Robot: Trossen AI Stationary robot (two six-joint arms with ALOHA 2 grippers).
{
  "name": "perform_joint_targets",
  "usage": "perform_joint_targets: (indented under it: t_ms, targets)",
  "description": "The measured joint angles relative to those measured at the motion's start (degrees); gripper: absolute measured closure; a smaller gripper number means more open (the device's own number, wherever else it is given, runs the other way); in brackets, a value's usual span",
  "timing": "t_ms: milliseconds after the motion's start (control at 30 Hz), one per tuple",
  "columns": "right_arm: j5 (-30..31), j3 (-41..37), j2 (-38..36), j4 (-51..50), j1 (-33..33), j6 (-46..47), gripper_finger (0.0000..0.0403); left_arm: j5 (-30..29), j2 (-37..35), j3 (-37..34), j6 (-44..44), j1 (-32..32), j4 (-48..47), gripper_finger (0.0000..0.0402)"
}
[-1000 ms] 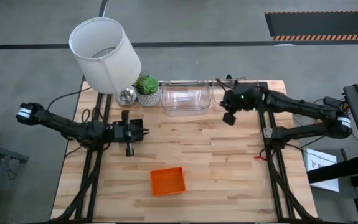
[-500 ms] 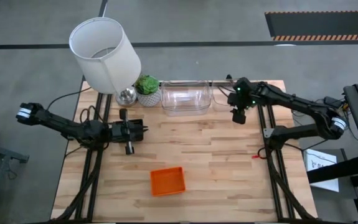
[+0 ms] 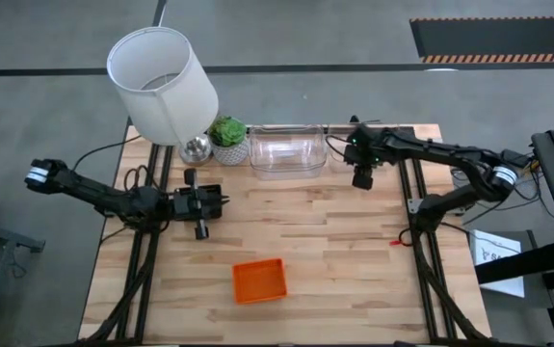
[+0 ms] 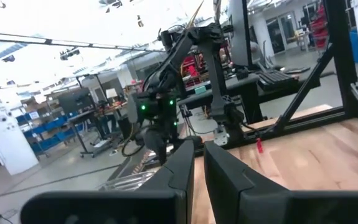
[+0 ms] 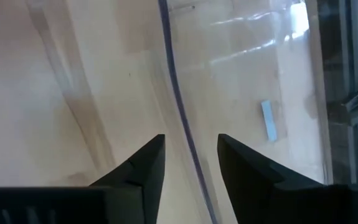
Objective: Stack baskets by color
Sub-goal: Stack the transparent bin on the stacked transparent bins
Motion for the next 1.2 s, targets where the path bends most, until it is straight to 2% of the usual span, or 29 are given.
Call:
perform_joint_targets:
  t_ms: [167, 433, 633, 1200]
  targets:
    - [0.37, 0.21, 2.88, 0.64, 0.0, -0.51, 0.0293, 0.01, -0.04, 0.0, 0.53, 0.0, 0.16, 0.0382]
    - [0.37, 0.27, 7.34, 0.58, 0.04, -2.87, 0.0386, 0.07, 0.88, 0.0, 0.31, 0.0, 0.25, 0.0382]
    - [0.48, 0.32, 7.14, 0.61, 0.02, -2.55, 0.0394, 0.16, 2.18, 0.0, 0.13, -0.02, 0.3, 0.0382]
    - [2.59, 0.19, -0.82, -3.44, 0.49, -0.52, 0.0394, 0.22, 3.65, 0.0, 0.03, -0.04, 0.67, 0.0382]
